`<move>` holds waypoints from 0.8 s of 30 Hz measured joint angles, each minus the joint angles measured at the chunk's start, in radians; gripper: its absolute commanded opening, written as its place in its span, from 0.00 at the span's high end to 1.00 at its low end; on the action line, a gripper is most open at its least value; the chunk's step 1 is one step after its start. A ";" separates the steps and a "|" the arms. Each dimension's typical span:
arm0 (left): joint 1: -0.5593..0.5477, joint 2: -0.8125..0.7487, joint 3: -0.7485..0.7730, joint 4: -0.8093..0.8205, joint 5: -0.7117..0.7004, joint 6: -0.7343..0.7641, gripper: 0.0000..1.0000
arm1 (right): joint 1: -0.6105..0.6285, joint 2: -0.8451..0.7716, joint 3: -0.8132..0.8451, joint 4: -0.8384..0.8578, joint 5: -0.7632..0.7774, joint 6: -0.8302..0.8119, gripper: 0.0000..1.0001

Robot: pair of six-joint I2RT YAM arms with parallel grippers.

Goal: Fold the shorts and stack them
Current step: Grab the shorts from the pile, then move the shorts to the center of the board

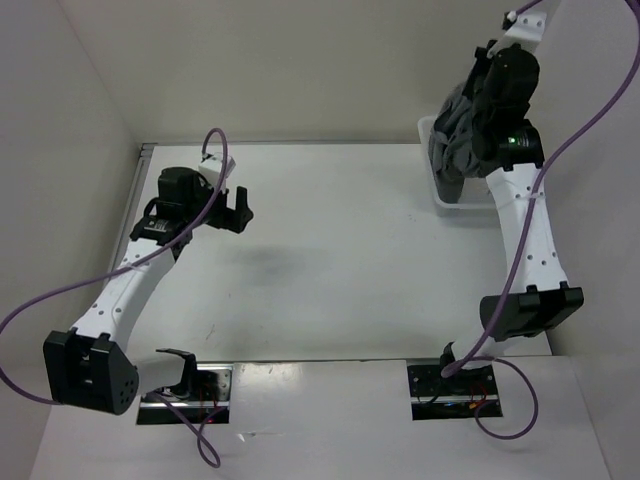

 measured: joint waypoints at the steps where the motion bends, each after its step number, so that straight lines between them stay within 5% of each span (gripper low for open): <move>1: 0.000 -0.010 -0.003 0.006 -0.003 0.000 0.00 | 0.021 0.001 0.048 0.014 0.000 -0.020 1.00; 11: 0.000 -0.101 -0.024 0.032 -0.051 0.000 0.00 | 0.172 0.226 0.885 0.077 -0.292 -0.030 1.00; 16: 0.002 -0.121 -0.024 0.040 -0.066 0.000 0.00 | 0.270 0.270 0.934 0.085 -0.455 0.093 1.00; 21: 0.022 -0.121 -0.024 0.043 -0.085 0.000 0.00 | 0.280 0.340 0.813 0.057 -0.504 0.193 1.00; 23: 0.032 -0.119 -0.024 0.041 -0.087 0.000 0.00 | 0.280 0.359 0.716 0.021 -0.499 0.220 0.75; 24: 0.036 -0.117 -0.024 0.035 -0.086 0.000 0.00 | 0.280 0.365 0.655 0.003 -0.493 0.233 0.47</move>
